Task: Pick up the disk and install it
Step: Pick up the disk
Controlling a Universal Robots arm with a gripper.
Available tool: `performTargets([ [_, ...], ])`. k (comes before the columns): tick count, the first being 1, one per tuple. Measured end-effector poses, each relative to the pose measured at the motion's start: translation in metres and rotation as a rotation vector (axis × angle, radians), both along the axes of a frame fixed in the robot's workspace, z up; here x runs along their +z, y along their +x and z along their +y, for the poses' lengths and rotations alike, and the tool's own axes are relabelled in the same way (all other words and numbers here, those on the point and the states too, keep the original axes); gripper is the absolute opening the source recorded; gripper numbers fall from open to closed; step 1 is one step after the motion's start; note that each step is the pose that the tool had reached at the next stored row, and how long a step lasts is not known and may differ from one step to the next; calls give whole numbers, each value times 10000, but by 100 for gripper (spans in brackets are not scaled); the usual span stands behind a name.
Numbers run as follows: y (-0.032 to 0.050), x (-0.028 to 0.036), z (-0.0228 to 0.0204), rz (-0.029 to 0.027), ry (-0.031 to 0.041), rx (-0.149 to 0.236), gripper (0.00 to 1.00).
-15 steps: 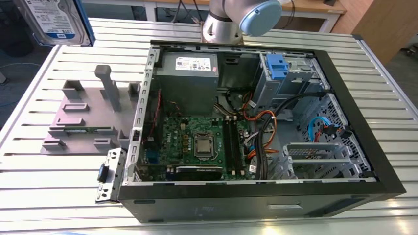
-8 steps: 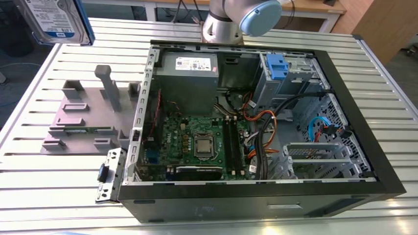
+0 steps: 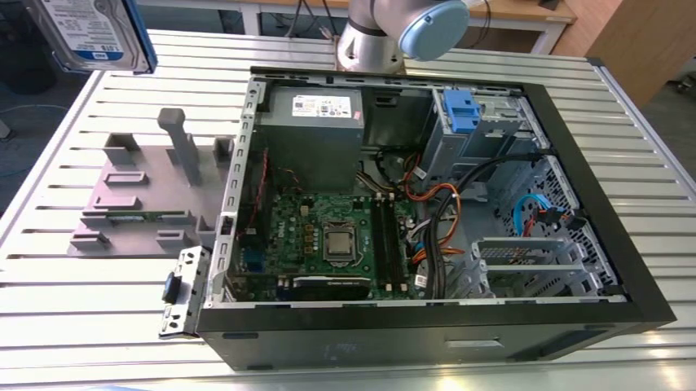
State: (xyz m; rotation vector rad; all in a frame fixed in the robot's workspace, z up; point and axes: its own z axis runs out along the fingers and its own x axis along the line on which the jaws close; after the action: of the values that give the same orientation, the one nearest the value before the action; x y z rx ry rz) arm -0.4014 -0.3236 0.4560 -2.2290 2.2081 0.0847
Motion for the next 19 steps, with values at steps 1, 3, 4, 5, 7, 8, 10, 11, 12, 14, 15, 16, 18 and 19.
performTargets([
  [1,0,3,0,-1,1,0,37],
  [3,0,10,0,-1,0,0,37],
  [4,0,13,0,-1,0,1,37],
  [5,0,17,0,0,0,0,37],
  [7,0,24,0,-1,1,1,37],
  [8,0,27,0,0,1,0,37],
  [10,0,35,0,0,0,0,37],
  [11,0,38,0,0,0,0,37],
  [12,0,42,0,0,0,1,37],
  [14,0,49,0,0,0,0,37],
  [15,0,52,0,0,0,0,37],
  [16,0,56,0,-1,1,1,37],
  [18,0,63,0,0,0,0,37],
  [19,1,66,0,0,0,0,37],
])
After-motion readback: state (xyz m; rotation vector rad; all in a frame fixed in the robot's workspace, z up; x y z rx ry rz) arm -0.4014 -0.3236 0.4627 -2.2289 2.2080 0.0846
